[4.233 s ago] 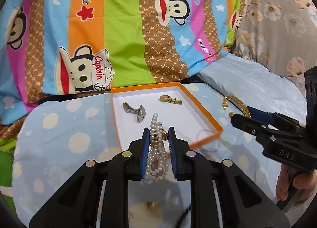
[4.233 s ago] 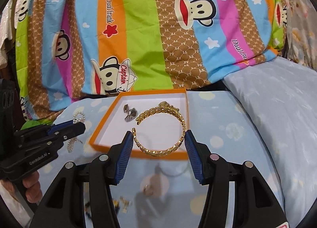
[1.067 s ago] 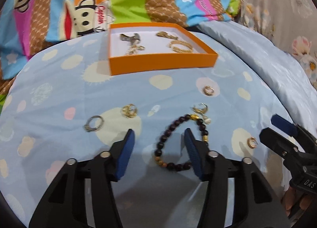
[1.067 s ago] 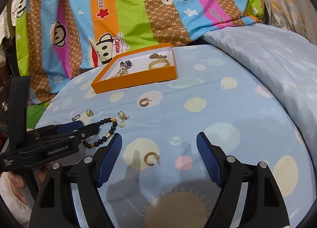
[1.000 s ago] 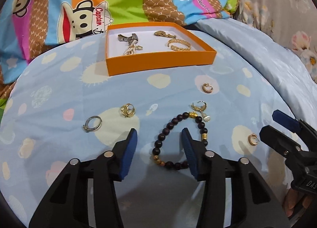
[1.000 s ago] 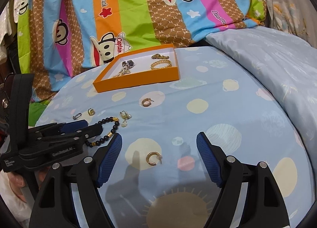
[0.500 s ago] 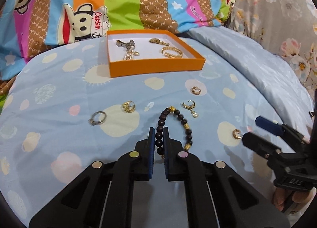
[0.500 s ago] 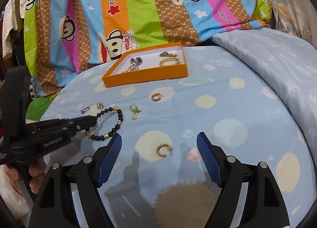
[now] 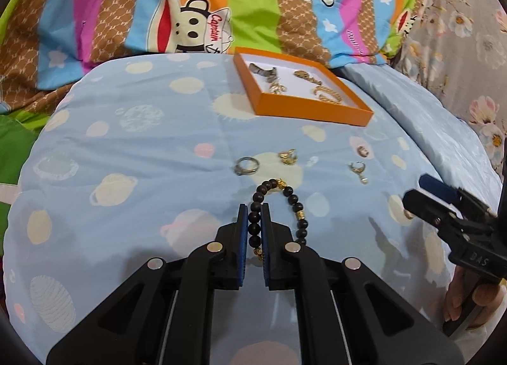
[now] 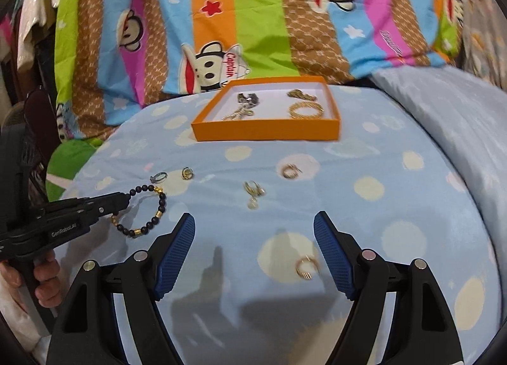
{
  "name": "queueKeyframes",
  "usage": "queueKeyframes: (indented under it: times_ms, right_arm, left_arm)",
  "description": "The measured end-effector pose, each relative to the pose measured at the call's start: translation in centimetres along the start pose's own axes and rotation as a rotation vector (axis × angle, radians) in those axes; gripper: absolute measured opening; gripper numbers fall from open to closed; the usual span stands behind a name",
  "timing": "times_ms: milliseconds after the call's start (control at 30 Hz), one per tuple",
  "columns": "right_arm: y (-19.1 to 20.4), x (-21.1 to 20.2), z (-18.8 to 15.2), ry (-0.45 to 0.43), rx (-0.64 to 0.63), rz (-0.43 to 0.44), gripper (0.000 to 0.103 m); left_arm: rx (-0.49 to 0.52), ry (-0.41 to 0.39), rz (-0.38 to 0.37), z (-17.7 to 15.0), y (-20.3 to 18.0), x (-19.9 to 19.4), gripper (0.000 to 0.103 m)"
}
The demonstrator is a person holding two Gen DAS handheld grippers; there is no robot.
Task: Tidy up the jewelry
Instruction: 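Grasp the silver ring with the right tool while the left tool holds the bracelet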
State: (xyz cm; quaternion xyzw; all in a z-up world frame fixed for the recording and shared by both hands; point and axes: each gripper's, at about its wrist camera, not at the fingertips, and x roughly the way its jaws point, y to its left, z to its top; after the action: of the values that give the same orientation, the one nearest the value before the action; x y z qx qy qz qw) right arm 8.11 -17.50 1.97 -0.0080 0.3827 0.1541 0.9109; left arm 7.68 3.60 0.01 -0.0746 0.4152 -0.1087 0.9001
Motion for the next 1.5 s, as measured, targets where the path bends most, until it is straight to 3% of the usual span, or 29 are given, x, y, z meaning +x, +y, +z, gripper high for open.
queueKeyframes:
  times_ms: [67,367,867,1133,1233,1500]
  right_arm:
    - [0.7,1.1,0.9,0.022,-0.012,0.024,0.063]
    - [4.3,5.2,3.2,0.076,-0.042,0.106,0.050]
    - [10.8,9.7,3.9,0.166,-0.132,0.172,0.038]
    - [11.3,11.1,4.5,0.179,-0.129,0.135,0.037]
    - [11.4,11.0,4.4,0.178,-0.141,0.146,0.024]
    - [10.7,10.3,4.6,0.145,-0.112,0.154,0.023]
  left_arm:
    - [-0.001,0.002,0.011,0.0,0.3,0.2,0.007]
    - [-0.007,0.032,0.014,-0.3,1.4,0.8,0.007]
    - [0.001,0.045,0.010,-0.4,3.4,0.2,0.007]
    - [-0.005,0.052,-0.001,-0.3,3.6,0.3,0.007]
    - [-0.007,0.053,-0.007,-0.2,3.6,0.3,0.007]
    - [-0.006,0.050,-0.003,-0.2,3.5,0.3,0.007]
